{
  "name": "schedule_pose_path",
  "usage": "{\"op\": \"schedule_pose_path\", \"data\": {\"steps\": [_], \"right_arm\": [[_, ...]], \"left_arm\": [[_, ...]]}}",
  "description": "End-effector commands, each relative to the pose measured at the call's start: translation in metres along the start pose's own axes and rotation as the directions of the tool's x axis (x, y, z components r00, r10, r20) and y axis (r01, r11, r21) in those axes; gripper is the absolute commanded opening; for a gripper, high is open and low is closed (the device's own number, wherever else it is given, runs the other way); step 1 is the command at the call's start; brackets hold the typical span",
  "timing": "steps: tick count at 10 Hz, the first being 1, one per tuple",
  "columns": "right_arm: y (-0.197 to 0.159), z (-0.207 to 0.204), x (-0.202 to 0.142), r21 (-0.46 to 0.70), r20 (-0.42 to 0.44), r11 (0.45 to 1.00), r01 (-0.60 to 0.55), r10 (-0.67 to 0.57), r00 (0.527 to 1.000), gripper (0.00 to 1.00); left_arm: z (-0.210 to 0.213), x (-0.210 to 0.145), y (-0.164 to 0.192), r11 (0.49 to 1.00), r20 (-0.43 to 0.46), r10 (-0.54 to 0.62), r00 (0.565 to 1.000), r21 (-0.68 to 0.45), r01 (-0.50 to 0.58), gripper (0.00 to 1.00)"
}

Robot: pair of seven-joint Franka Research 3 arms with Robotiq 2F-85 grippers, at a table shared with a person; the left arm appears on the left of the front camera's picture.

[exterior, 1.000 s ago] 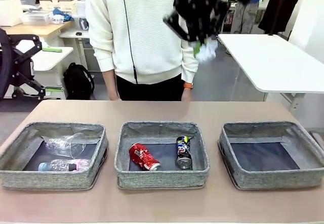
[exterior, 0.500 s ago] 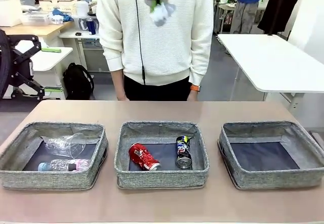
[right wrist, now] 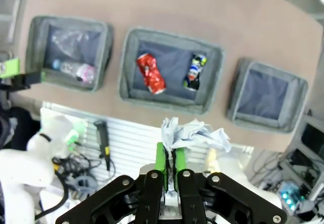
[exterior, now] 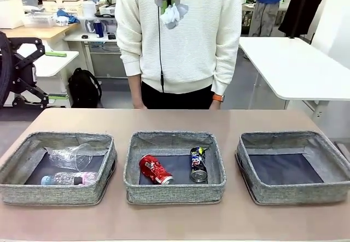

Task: Sort the waste into the appropriate baskets.
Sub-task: Pick up the waste item pointed out by the person, then place the picked waste into the Fabric basket indicated by the person.

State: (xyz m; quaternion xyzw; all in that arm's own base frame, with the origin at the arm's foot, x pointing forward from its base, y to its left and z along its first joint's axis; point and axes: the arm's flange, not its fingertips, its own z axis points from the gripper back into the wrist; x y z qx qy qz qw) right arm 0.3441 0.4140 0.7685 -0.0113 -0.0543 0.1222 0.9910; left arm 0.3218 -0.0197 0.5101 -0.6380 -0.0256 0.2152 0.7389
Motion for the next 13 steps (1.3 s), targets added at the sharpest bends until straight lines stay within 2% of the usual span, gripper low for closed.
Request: {"op": "schedule_pose_path", "data": {"steps": [1,13], "right_arm": [[-0.0019,0.0016,-0.0026,0.001,-0.006,1.000,-0.009,0.009,1.000,0.07],[-0.0019,0.0016,-0.0026,0.001,-0.006,1.000,-0.009,0.009,1.000,0.07]], "left_arm": [[0.0002,-0.0008,-0.0024,1.000,0.004,0.005,1.000,-0.010,-0.005,1.00],[0.0002,-0.0008,-0.0024,1.000,0.004,0.005,1.000,-0.010,-0.005,1.00]]}}
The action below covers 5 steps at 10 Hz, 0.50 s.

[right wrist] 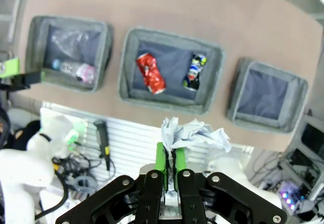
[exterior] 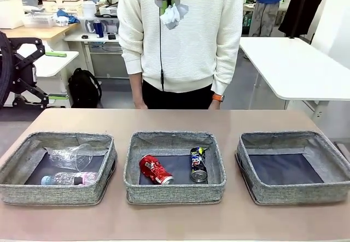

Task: Sort the waste into the appropriate baskets.
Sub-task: Place the picked waste into the Fabric basket indicated by the person.

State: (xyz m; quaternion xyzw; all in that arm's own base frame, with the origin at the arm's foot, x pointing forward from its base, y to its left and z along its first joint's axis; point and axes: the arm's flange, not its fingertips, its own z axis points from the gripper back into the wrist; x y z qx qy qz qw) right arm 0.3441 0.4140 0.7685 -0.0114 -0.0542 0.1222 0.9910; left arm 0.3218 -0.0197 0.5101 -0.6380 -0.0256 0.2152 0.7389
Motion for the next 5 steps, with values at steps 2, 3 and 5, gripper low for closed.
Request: {"op": "schedule_pose_path", "data": {"steps": [2,3,5], "right_arm": [[-0.0018,0.0015,-0.0026,0.001,-0.006,1.000,-0.009,0.009,1.000,0.07],[-0.0018,0.0015,-0.0026,0.001,-0.006,1.000,-0.009,0.009,1.000,0.07],[-0.0018,0.0015,-0.0026,0.001,-0.006,1.000,-0.009,0.009,1.000,0.07]], "left_arm": [[0.0002,-0.0008,-0.0024,1.000,0.004,0.005,1.000,-0.010,-0.005,1.00],[0.0002,-0.0008,-0.0024,1.000,0.004,0.005,1.000,-0.010,-0.005,1.00],[0.0002,-0.0008,-0.0024,1.000,0.004,0.005,1.000,-0.010,-0.005,1.00]]}}
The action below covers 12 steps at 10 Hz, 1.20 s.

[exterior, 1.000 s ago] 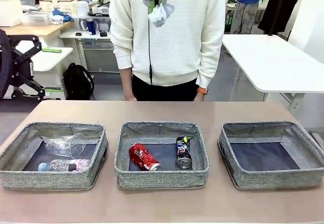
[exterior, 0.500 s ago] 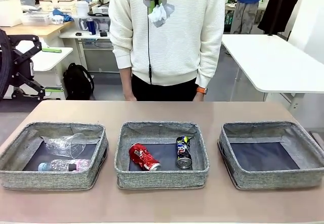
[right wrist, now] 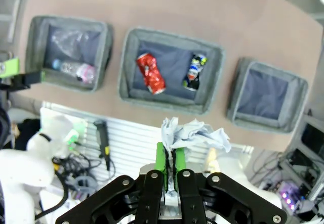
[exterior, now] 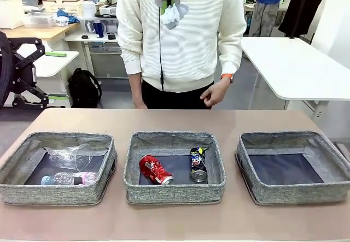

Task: Sort the waste into the appropriate baskets.
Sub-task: Place the picked waste into the Fabric basket indicated by the person.

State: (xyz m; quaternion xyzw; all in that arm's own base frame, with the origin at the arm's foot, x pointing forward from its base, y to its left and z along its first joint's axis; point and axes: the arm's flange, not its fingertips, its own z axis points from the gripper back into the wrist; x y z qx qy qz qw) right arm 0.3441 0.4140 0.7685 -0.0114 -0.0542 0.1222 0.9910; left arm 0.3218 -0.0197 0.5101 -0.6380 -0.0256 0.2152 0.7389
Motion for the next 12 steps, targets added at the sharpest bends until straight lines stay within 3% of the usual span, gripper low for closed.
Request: {"op": "schedule_pose_path", "data": {"steps": [1,11,12], "right_arm": [[-0.002,0.002,-0.003,0.001,-0.006,1.000,-0.009,0.009,1.000,0.07],[0.000,0.000,0.000,0.000,0.000,1.000,0.000,0.000,1.000,0.07],[-0.052,-0.036,-0.005,0.015,0.006,0.999,0.052,-0.052,0.999,0.07]], "left_arm": [[0.000,-0.001,-0.002,1.000,0.004,0.005,1.000,-0.010,-0.005,1.00],[0.000,-0.001,-0.002,1.000,0.004,0.005,1.000,-0.010,-0.005,1.00],[0.000,-0.001,-0.002,1.000,0.004,0.005,1.000,-0.010,-0.005,1.00]]}}
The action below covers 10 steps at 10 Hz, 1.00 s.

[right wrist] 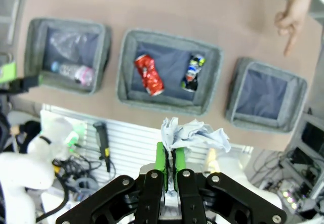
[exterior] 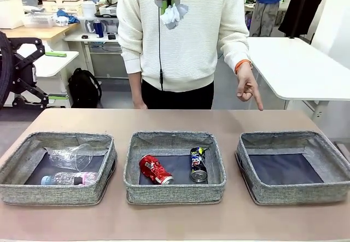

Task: Sort the waste into the appropriate baskets.
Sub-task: Place the picked waste into the Fabric basket indicated by the person.

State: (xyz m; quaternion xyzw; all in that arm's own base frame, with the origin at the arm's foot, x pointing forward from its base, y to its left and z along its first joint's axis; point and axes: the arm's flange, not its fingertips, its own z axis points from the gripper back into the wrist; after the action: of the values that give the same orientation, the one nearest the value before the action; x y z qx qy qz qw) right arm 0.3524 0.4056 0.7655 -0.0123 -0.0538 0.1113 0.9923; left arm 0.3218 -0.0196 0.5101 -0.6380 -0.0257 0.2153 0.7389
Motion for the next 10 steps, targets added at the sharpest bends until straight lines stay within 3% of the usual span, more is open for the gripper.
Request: {"op": "schedule_pose_path", "data": {"steps": [1,3,4,6,7,8,10], "right_arm": [[-0.102,-0.081,-0.021,0.054,-0.024,0.993,0.105,-0.104,0.994,0.07],[-0.210,-0.186,-0.065,0.174,-0.114,0.942,0.288,-0.271,0.956,0.07],[-0.304,-0.282,-0.140,0.337,-0.141,0.852,0.401,-0.375,0.916,0.07],[-0.318,-0.301,-0.155,0.349,-0.187,0.814,0.464,-0.425,0.886,0.07],[-0.312,-0.305,-0.159,0.341,-0.243,0.784,0.519,-0.460,0.854,0.07],[-0.229,-0.144,-0.031,0.287,-0.201,0.849,0.444,-0.400,0.894,0.07],[-0.229,-0.144,-0.031,0.287,-0.201,0.849,0.444,-0.400,0.894,0.07]], "left_arm": [[0.000,-0.001,-0.002,1.000,0.004,0.005,1.000,-0.010,-0.005,1.00],[0.000,-0.001,-0.002,1.000,0.004,0.005,1.000,-0.010,-0.005,1.00],[0.000,-0.001,-0.002,1.000,0.004,0.005,1.000,-0.010,-0.005,1.00],[0.000,-0.001,-0.002,1.000,0.004,0.005,1.000,-0.010,-0.005,1.00],[0.000,-0.001,-0.002,1.000,0.004,0.005,1.000,-0.010,-0.005,1.00],[0.000,-0.001,-0.002,1.000,0.004,0.005,1.000,-0.010,-0.005,1.00],[0.000,-0.001,-0.002,1.000,0.004,0.005,1.000,-0.010,-0.005,1.00]]}}
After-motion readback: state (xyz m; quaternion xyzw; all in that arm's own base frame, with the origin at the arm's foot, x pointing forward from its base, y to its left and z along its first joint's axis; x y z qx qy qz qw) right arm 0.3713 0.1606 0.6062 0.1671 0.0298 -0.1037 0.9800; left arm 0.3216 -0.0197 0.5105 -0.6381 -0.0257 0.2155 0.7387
